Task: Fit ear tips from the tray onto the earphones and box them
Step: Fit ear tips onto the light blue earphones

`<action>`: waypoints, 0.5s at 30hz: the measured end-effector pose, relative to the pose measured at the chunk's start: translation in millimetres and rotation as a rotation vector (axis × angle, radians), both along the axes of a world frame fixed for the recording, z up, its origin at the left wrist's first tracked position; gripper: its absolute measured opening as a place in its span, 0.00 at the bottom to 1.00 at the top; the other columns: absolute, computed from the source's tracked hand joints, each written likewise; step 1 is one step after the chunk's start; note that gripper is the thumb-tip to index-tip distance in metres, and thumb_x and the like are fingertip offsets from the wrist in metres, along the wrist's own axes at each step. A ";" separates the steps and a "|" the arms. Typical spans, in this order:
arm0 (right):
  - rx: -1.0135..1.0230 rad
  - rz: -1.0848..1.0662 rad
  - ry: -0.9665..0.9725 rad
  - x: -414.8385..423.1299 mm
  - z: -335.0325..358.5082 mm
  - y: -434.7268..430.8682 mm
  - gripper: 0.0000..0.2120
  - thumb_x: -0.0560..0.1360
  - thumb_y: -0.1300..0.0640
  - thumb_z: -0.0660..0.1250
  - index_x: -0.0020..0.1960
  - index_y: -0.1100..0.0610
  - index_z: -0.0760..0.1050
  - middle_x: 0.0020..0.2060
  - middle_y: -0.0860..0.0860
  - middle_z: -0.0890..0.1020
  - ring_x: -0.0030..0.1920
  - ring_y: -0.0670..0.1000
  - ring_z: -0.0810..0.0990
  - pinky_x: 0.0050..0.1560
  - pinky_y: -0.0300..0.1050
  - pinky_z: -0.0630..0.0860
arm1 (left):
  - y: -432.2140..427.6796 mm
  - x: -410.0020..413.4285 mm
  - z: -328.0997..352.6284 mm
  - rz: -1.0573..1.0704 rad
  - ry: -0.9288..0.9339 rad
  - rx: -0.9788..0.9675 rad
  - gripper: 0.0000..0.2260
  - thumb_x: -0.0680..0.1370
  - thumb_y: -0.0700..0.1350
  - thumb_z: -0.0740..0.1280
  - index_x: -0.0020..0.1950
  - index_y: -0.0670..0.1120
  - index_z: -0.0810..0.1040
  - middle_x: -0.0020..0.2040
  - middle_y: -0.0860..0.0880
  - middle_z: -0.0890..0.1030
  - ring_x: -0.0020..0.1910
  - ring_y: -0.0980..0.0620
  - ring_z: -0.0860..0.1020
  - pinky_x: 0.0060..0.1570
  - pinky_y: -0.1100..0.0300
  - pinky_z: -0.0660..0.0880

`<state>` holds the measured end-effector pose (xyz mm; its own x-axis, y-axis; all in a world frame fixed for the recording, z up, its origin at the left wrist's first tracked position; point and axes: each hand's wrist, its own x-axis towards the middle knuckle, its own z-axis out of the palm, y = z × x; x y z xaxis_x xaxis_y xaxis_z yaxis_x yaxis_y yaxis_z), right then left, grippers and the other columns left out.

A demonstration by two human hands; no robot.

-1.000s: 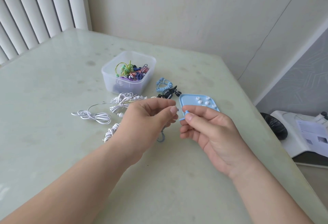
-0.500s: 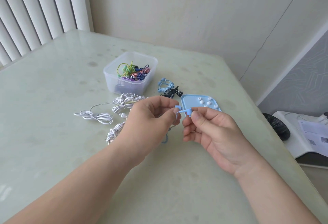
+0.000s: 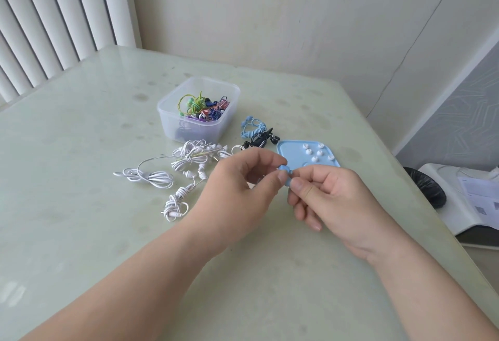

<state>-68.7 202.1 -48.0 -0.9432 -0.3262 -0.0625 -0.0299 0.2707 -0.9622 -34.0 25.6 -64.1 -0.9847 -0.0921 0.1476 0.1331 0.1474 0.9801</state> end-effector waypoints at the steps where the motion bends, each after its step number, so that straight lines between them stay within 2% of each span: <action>1: 0.007 0.002 -0.003 0.2 1.2 0.5 0.09 0.83 0.62 0.64 0.47 0.61 0.81 0.32 0.53 0.81 0.23 0.47 0.73 0.26 0.40 0.68 | 0.0 0.0 0.0 -0.012 -0.002 0.000 0.03 0.80 0.45 0.73 0.52 0.53 0.83 0.41 0.61 0.85 0.35 0.61 0.80 0.33 0.67 0.75; 5: 0.004 0.013 0.010 2.5 0.8 -1.3 0.10 0.82 0.63 0.64 0.45 0.62 0.81 0.31 0.53 0.81 0.26 0.48 0.76 0.27 0.42 0.73 | 1.3 0.2 -1.1 -0.082 -0.037 0.100 0.03 0.80 0.42 0.72 0.52 0.49 0.83 0.41 0.55 0.85 0.39 0.52 0.84 0.40 0.57 0.82; 7: -0.043 -0.012 -0.001 2.6 -0.3 -1.9 0.08 0.81 0.63 0.67 0.44 0.62 0.83 0.32 0.55 0.81 0.28 0.51 0.78 0.27 0.43 0.75 | 1.7 -1.4 -3.4 -0.054 -0.032 0.119 0.04 0.80 0.40 0.72 0.52 0.48 0.83 0.40 0.53 0.85 0.36 0.52 0.84 0.40 0.58 0.82; 11: -0.033 -0.205 0.095 -4.3 3.0 7.5 0.06 0.79 0.57 0.71 0.46 0.57 0.84 0.32 0.54 0.83 0.27 0.51 0.77 0.26 0.44 0.72 | 1.2 -7.4 -9.5 0.030 -0.071 0.199 0.03 0.80 0.38 0.72 0.51 0.45 0.84 0.41 0.46 0.86 0.35 0.48 0.84 0.44 0.50 0.83; 13: 0.028 -0.326 0.206 -12.5 2.0 15.5 0.05 0.80 0.58 0.69 0.49 0.53 0.83 0.34 0.51 0.84 0.29 0.48 0.78 0.30 0.40 0.74 | -1.3 -9.5 -12.8 0.033 -0.095 0.244 0.03 0.80 0.37 0.71 0.52 0.43 0.84 0.40 0.45 0.85 0.35 0.48 0.83 0.43 0.52 0.82; 15: 0.167 -0.392 0.326 -19.6 -5.6 23.2 0.09 0.80 0.62 0.67 0.53 0.51 0.83 0.40 0.46 0.85 0.37 0.43 0.81 0.40 0.36 0.76 | -0.7 -11.5 -14.7 0.018 -0.108 0.276 0.02 0.80 0.37 0.71 0.52 0.41 0.83 0.40 0.45 0.85 0.34 0.48 0.82 0.41 0.54 0.81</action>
